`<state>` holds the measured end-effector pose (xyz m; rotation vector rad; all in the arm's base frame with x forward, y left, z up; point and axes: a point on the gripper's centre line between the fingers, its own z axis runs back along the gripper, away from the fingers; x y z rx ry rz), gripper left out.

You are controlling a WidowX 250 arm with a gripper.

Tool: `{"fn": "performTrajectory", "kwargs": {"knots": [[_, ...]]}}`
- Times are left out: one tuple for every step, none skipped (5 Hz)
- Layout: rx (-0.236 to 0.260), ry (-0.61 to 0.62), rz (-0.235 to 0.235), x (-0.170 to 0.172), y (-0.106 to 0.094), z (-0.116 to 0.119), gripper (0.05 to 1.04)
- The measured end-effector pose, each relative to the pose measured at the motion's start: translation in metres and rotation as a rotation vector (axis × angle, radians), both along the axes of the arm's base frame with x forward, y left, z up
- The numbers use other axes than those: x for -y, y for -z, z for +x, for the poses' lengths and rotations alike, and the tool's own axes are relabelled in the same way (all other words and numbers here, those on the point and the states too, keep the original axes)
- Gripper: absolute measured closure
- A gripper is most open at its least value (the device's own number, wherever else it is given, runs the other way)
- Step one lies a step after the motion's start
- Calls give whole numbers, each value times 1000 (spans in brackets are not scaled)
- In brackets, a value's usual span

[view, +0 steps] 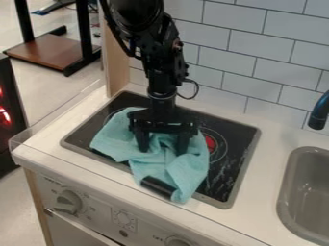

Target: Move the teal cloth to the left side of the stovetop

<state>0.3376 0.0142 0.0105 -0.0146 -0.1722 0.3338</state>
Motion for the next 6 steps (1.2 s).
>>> {"fn": "performTrajectory", "kwargs": {"knots": [[9, -67, 7, -20, -3, 5, 85], [9, -167, 29, -56, -8, 4, 85], [-3, -223, 49, -78, -8, -2, 85], [-19, -257, 47, -89, -9, -8, 85], [-20, -263, 27, -89, -12, -9, 85], [24, -260, 5, -85, -33, -6, 85]]}}
